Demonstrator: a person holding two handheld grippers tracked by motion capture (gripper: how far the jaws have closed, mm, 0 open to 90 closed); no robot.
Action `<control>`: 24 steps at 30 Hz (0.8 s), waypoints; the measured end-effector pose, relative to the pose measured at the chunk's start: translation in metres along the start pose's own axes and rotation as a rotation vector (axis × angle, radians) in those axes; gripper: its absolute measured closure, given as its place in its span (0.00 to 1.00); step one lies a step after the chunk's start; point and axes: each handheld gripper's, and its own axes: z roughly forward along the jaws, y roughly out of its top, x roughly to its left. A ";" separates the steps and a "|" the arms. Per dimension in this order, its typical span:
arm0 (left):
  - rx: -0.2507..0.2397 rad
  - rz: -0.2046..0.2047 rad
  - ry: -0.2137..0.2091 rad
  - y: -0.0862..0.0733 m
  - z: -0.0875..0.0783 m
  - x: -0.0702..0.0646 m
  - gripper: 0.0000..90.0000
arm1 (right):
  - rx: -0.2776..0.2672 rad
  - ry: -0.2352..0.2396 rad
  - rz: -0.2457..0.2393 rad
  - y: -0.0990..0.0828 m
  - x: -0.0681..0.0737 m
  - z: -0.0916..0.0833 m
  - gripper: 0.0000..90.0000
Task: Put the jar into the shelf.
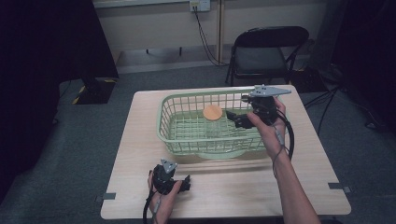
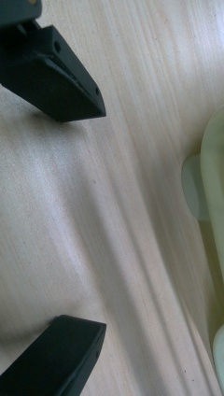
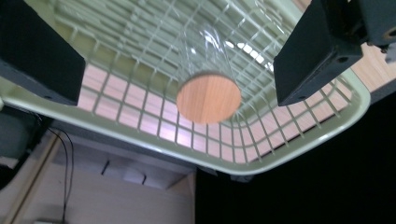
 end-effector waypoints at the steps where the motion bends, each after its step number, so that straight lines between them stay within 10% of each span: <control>1: 0.000 0.000 0.000 0.000 0.000 0.000 0.00 | 0.006 -0.008 0.001 -0.002 0.001 -0.002 0.02; 24: 0.000 0.000 0.000 0.000 0.000 0.000 0.00 | -0.012 -0.043 0.054 -0.048 0.015 -0.029 0.03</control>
